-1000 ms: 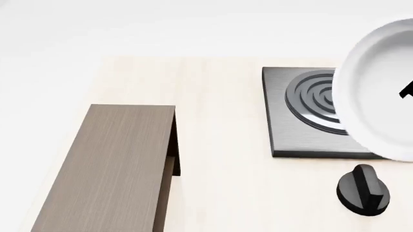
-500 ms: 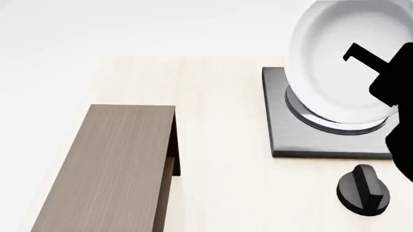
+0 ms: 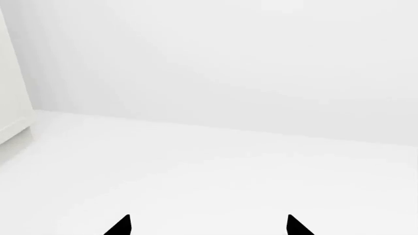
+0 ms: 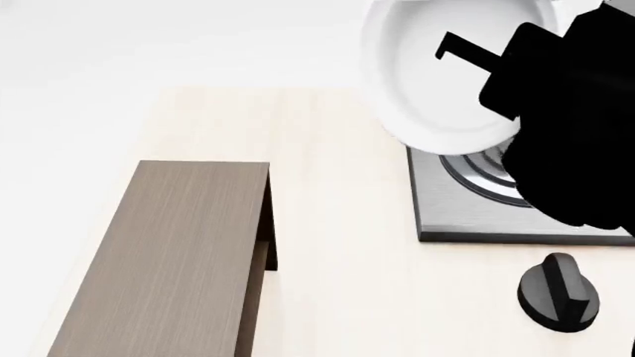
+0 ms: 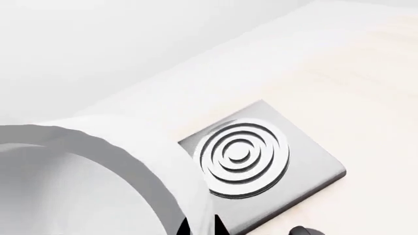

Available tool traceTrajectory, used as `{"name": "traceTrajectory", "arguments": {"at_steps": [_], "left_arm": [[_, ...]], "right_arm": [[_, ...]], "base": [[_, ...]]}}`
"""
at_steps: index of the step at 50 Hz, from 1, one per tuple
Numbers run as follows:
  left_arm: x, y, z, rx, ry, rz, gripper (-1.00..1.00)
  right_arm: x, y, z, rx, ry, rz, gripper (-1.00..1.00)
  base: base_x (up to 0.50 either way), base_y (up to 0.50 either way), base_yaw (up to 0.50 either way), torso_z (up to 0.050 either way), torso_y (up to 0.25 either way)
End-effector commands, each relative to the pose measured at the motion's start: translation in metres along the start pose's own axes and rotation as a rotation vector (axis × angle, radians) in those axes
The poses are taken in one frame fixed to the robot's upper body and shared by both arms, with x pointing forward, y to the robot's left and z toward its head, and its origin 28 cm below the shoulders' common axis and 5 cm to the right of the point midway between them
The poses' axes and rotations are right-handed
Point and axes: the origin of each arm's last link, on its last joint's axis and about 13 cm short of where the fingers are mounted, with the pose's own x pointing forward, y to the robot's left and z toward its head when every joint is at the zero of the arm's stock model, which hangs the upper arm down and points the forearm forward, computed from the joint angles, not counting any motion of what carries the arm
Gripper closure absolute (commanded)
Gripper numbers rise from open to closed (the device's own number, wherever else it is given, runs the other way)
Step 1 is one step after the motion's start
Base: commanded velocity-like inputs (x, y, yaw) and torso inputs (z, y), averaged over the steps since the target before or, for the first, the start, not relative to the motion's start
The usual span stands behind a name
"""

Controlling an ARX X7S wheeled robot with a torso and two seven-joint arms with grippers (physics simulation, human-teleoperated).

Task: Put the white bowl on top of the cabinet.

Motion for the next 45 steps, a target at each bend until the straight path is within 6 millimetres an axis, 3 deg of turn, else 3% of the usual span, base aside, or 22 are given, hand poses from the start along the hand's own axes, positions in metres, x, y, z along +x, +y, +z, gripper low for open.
{"name": "traceTrajectory", "arguments": {"at_steps": [1, 27, 45], "left_arm": [[0.000, 0.000, 0.000, -0.001, 0.001, 0.000, -1.00], [0.000, 0.000, 0.000, -0.003, 0.003, -0.001, -1.00], [0.000, -0.001, -0.001, -0.002, 0.005, -0.001, -1.00]], "right_arm": [[-0.001, 0.024, 0.009, -0.018, -0.004, 0.078, 1.00], [-0.004, 0.058, 0.003, -0.098, 0.030, 0.198, 1.00], [-0.013, 0.079, -0.005, -0.138, 0.135, 0.408, 1.00]], "base": [[0.00, 0.00, 0.00, 0.000, 0.000], [0.00, 0.00, 0.00, 0.000, 0.002], [0.00, 0.00, 0.00, 0.000, 0.001]]}}
